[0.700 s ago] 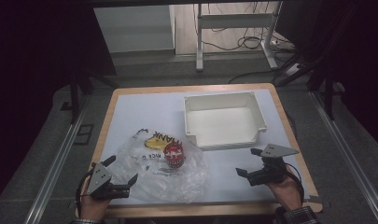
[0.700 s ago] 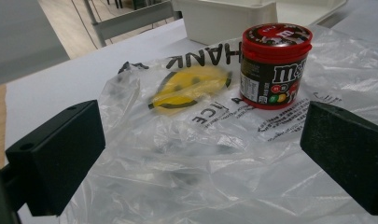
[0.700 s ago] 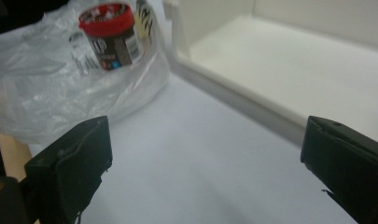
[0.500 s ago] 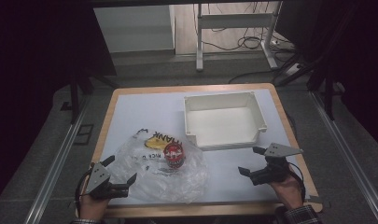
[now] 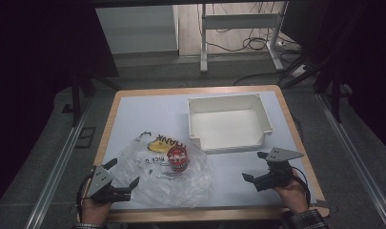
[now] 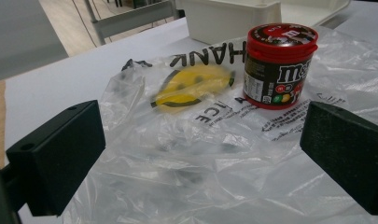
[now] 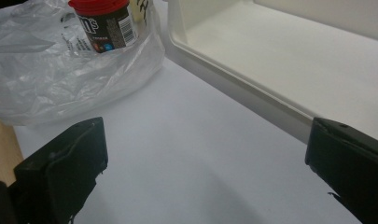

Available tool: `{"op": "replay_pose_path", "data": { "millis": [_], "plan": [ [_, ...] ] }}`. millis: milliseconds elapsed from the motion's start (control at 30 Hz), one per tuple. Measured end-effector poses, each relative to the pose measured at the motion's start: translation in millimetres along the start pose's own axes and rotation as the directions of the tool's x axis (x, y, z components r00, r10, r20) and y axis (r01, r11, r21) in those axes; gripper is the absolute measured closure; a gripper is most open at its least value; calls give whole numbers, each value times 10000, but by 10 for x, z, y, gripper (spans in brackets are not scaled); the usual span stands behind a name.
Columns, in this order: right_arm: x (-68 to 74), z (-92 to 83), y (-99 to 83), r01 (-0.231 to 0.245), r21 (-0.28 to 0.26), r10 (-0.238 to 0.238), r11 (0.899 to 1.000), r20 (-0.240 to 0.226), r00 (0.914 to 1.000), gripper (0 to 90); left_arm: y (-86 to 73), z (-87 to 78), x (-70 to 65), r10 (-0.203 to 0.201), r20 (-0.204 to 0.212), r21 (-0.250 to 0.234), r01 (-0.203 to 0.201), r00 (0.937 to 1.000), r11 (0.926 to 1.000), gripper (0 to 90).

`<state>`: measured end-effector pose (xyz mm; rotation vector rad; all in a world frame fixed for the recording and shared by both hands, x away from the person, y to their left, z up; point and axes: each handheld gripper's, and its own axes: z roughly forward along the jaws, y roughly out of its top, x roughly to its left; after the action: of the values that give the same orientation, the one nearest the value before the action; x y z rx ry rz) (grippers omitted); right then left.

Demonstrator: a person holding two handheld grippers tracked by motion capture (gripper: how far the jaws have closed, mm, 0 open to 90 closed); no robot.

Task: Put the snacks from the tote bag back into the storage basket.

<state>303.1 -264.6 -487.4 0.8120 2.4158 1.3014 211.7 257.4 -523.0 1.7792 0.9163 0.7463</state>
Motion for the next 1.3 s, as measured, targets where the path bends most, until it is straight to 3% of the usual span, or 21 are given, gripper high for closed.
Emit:
{"op": "replay_pose_path", "data": {
  "millis": [300,633,1033,1300],
  "plan": [
    [21,-5,7,74,-38,-74,10000,-112,9999,0,-13,15,-45,348,148,-139,-346,9993,9993,0],
    [79,15,32,475,-5,-475,9989,-178,9987,0,-9,5,-32,43,297,-251,-36,9996,9997,0],
    [129,79,90,846,-30,-846,9964,-311,9959,4,-14,15,-50,315,168,-168,-312,9994,9994,0],
    [125,93,115,840,-104,-844,9964,-429,9955,32,-14,14,-50,327,140,-167,-324,9994,9993,0]
  ]
}}
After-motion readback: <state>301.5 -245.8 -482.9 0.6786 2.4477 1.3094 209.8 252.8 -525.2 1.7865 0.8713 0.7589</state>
